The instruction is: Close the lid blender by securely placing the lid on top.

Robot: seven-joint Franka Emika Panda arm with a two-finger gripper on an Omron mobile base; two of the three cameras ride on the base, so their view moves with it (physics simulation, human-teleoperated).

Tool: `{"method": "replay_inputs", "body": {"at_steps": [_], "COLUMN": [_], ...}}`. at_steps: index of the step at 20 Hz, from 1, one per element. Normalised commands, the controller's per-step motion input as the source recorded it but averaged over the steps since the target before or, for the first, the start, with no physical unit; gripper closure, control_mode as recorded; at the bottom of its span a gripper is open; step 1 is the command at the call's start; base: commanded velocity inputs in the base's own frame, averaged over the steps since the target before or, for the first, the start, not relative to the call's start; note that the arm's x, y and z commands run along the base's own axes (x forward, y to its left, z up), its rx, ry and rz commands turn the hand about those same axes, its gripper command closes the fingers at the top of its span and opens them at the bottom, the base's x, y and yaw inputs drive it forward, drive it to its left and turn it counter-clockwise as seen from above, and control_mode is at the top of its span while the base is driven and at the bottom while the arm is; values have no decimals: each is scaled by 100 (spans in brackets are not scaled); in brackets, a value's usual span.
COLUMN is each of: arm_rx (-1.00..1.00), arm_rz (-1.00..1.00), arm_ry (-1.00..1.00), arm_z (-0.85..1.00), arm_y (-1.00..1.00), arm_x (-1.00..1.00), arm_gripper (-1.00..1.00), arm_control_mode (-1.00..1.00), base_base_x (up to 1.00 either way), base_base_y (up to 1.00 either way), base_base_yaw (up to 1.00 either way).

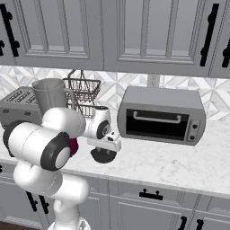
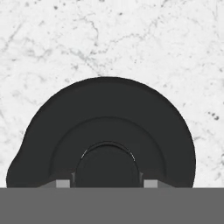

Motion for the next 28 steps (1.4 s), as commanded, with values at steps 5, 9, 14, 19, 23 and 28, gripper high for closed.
{"method": "replay_inputs", "body": {"at_steps": [5, 9, 14, 19, 23, 28], "arm_rx": [0, 0, 0, -6, -12, -9], "arm_rz": [0, 0, 0, -11, -10, -7], "arm_ry": [-1, -9, -11, -8, -7, -7], "arm_z": [2, 29, 84, 100, 100, 100], "arm_y": [0, 0, 2, 16, 11, 1], "arm_x": [0, -9, -6, -4, -2, -6], "arm_gripper": [100, 100, 100, 100, 100, 100], "arm_control_mode": [-100, -100, -100, -100, -100, -100], "base_base_x": [0, 0, 0, 0, 0, 0], "base_base_y": [0, 0, 0, 0, 0, 0], "base_base_yaw": [0, 0, 0, 0, 0, 0]}}
